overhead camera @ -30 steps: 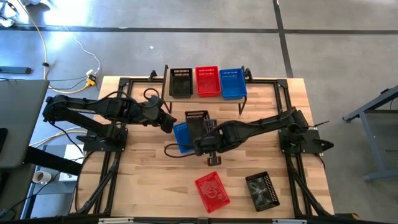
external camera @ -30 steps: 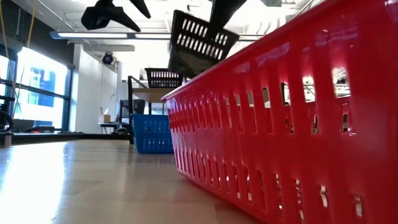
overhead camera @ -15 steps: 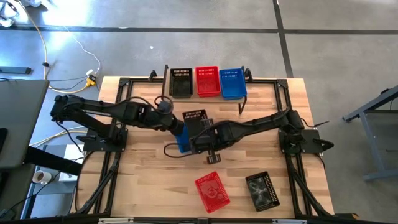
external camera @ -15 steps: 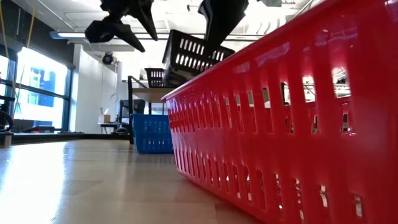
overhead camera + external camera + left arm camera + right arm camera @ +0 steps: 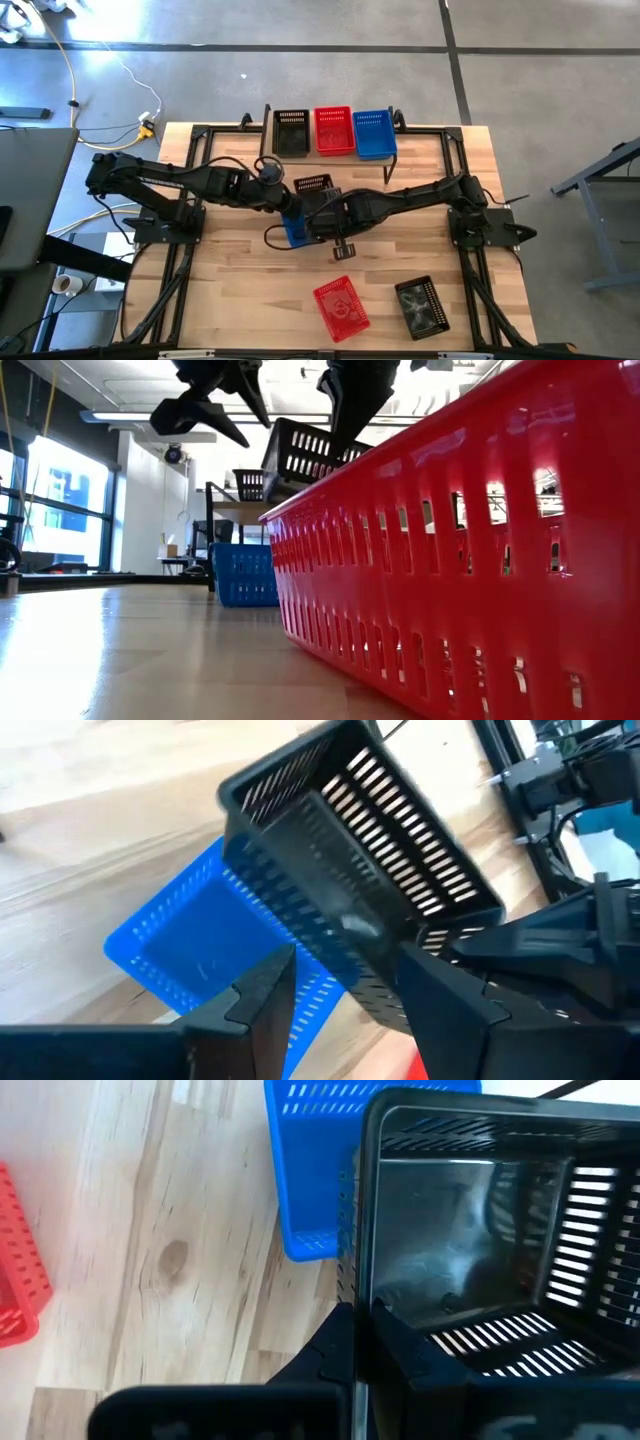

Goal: Stack baskets on shelf by color
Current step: Stack the top black bin on top of the black bin on the shelf

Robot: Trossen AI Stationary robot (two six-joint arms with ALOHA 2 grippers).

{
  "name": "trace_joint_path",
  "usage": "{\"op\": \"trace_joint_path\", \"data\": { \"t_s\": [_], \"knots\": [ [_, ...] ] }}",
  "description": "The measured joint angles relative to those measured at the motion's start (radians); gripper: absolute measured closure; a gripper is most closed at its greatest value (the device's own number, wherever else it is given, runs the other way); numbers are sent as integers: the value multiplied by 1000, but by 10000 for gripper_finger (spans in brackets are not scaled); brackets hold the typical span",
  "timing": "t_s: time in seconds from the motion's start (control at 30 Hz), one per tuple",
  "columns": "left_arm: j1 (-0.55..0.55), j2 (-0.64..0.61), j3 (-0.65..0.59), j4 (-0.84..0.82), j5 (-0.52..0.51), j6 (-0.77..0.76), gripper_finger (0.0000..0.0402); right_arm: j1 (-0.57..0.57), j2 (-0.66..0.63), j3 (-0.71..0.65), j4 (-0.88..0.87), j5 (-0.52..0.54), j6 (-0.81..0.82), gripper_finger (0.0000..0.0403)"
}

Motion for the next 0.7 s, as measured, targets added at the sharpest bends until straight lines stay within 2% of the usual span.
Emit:
{"op": "trace_joint_path", "data": {
  "t_s": [0.6,0.7],
  "knots": [
    [45,63,2,-8,30,-1,237,3,0,0,33,11,-35,403],
    [47,72,1,-11,31,0,247,3,1,0,35,16,-29,403]
  ]
}}
